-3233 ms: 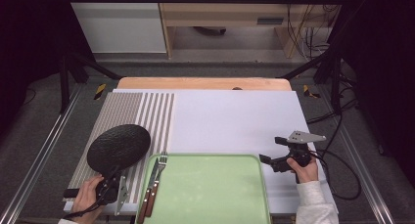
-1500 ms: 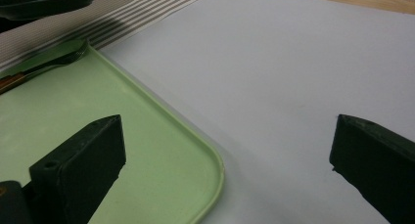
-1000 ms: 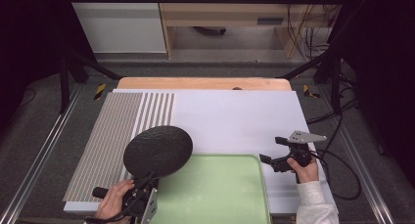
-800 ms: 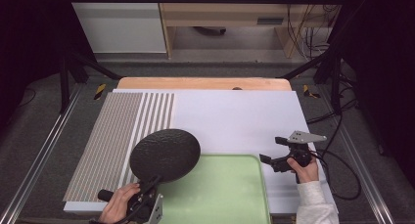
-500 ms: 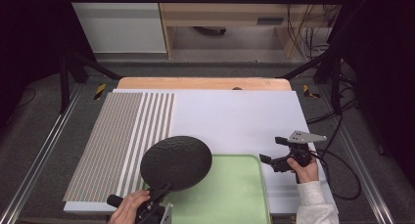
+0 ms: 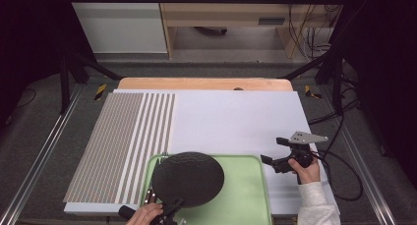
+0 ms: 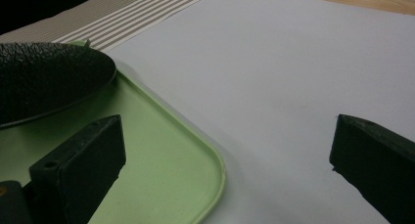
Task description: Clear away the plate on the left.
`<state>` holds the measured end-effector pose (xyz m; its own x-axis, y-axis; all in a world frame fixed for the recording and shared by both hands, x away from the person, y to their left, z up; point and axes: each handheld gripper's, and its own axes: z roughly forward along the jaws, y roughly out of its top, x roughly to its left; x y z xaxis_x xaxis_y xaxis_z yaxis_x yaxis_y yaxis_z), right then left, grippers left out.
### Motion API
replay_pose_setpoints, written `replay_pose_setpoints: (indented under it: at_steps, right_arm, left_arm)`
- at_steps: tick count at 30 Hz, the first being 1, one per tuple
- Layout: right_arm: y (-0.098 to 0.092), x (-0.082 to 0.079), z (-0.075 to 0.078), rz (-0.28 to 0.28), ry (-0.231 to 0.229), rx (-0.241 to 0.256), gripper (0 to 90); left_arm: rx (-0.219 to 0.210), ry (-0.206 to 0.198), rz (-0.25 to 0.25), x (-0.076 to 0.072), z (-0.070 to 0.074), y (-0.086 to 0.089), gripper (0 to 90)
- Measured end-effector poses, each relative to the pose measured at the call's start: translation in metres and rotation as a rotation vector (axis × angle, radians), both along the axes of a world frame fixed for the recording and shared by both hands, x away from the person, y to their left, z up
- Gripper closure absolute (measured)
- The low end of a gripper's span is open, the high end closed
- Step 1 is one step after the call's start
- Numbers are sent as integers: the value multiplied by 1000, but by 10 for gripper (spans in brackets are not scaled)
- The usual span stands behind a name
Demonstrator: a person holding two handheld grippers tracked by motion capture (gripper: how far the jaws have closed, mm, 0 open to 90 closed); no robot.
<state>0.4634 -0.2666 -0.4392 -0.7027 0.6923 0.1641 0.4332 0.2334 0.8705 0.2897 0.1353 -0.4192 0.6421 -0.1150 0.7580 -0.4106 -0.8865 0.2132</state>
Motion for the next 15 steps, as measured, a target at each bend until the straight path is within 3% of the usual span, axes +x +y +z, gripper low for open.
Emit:
replay_pose_setpoints:
  at_steps: [15]
  right_arm:
    - [0, 0, 0, 0, -3, -1, 5]
  left_arm:
    - [29, 27, -23, -1, -9, -12, 864]
